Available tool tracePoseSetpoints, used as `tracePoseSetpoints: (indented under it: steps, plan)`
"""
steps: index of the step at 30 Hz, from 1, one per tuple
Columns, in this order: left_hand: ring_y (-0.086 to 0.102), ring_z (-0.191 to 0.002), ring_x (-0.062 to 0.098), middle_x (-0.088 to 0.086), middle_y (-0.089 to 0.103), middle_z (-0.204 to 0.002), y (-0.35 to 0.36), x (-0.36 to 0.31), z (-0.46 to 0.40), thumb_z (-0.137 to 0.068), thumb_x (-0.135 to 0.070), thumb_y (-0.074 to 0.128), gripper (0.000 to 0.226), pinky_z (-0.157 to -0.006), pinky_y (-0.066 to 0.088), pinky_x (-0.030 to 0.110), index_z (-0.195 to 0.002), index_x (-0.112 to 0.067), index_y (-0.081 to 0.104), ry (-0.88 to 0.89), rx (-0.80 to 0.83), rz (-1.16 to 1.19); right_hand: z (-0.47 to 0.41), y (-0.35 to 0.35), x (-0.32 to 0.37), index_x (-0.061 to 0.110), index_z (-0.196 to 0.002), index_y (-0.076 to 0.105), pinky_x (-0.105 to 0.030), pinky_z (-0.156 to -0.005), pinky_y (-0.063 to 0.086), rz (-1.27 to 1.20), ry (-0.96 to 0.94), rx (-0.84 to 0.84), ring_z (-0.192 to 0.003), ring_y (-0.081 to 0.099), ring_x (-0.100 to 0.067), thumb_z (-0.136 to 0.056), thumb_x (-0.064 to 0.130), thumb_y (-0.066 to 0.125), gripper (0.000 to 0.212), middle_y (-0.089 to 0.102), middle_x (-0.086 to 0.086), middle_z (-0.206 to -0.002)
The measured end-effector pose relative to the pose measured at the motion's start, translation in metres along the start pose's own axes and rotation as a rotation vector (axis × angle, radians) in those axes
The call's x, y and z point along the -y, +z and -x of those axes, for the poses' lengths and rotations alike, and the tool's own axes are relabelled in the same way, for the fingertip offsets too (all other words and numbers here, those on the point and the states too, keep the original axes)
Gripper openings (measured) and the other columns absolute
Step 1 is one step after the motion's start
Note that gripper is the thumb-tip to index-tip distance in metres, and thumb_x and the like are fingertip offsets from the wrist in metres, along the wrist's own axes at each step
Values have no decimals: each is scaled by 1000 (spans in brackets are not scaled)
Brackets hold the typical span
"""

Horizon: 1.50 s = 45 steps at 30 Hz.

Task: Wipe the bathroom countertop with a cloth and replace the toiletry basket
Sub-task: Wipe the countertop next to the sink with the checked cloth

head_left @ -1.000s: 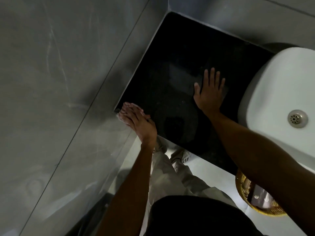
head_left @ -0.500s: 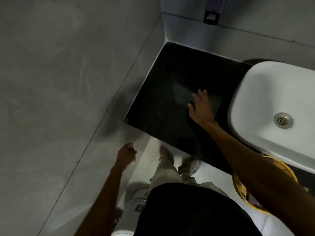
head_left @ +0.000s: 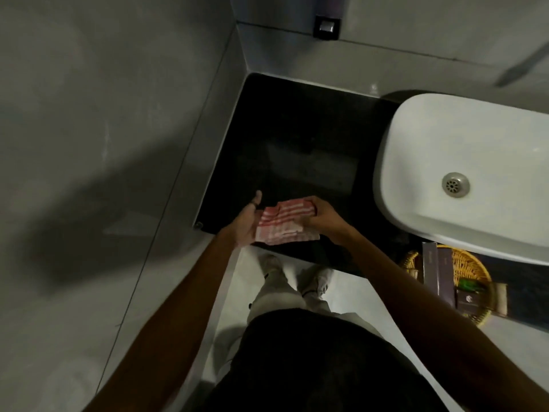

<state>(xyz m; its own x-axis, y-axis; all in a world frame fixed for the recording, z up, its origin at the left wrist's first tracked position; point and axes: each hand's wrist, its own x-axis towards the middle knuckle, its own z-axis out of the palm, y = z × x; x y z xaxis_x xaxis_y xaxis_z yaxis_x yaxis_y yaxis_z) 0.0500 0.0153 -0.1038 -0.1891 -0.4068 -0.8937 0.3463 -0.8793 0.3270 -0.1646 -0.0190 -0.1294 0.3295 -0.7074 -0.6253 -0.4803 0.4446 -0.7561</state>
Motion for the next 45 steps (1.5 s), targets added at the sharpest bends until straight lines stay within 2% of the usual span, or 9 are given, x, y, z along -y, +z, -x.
tracePoseSetpoints:
  steps: [3,5,7,9,13,16,23,39,45]
  plan:
    - [67,-115,32,17,69,-133,-6,-11,-12,-104,-63,34,64,-100,51,44,-125,-13,68,289,-318,-458,20,3,-11,29,-128,57,-39,-102,59,186,76,18,-114,69,-18,-92,14,74,43,69,4,-118]
    - [63,-123,29,14,66,-136,-18,-17,-25,-108,-45,43,38,-104,49,40,-124,-18,66,562,-415,-606,31,11,-15,18,-153,43,-48,-114,48,536,65,-87,-132,57,-32,-94,22,70,65,59,-11,-142]
    - [49,-141,29,12,54,-150,-31,-24,-47,-109,-39,42,43,-117,41,43,-142,-15,56,726,-519,-935,41,29,-17,13,-157,39,-51,-119,40,664,57,-363,-141,48,-37,-93,28,68,73,52,-16,-152]
    - [26,-157,32,13,35,-166,-38,-27,-69,-109,-43,36,56,-128,24,49,-157,-13,40,775,-651,-1193,51,57,-19,8,-159,35,-51,-126,34,546,91,-561,-150,41,-37,-98,36,57,70,46,-19,-160]
    - [6,-162,36,17,11,-173,-44,-22,-102,-109,-49,27,70,-132,5,52,-164,-7,17,816,-777,-1483,43,119,-33,0,-165,-3,-49,-132,-3,623,208,-494,-163,-8,-38,-97,75,29,106,-8,-24,-175]
    - [13,-161,35,17,15,-173,-49,-16,-115,-109,-49,22,70,-131,9,53,-164,-7,18,860,-855,-1519,16,147,-38,-4,-164,-12,-56,-132,-10,633,259,-505,-159,-23,-43,-95,81,30,118,-22,-29,-171]
    - [15,-161,34,16,17,-172,-50,-26,-122,-110,-43,20,64,-131,10,53,-163,-7,18,881,-860,-1535,-64,148,2,-11,-162,14,-67,-129,10,611,345,-731,-160,4,-54,-99,73,33,107,5,-39,-169]
    - [17,-160,33,16,21,-171,-45,-18,-113,-109,-34,28,60,-131,12,53,-161,-6,27,868,-873,-1512,-209,62,103,-10,-163,-1,-65,-129,-8,331,372,-885,-160,-11,-51,-99,71,37,110,-9,-38,-170]
    - [10,-161,35,16,17,-172,-38,-23,-98,-109,-33,30,60,-131,8,53,-163,-6,25,798,-837,-1515,-149,44,102,-10,-163,6,-65,-129,-7,545,64,-857,-162,-3,-50,-99,71,37,108,-2,-37,-170]
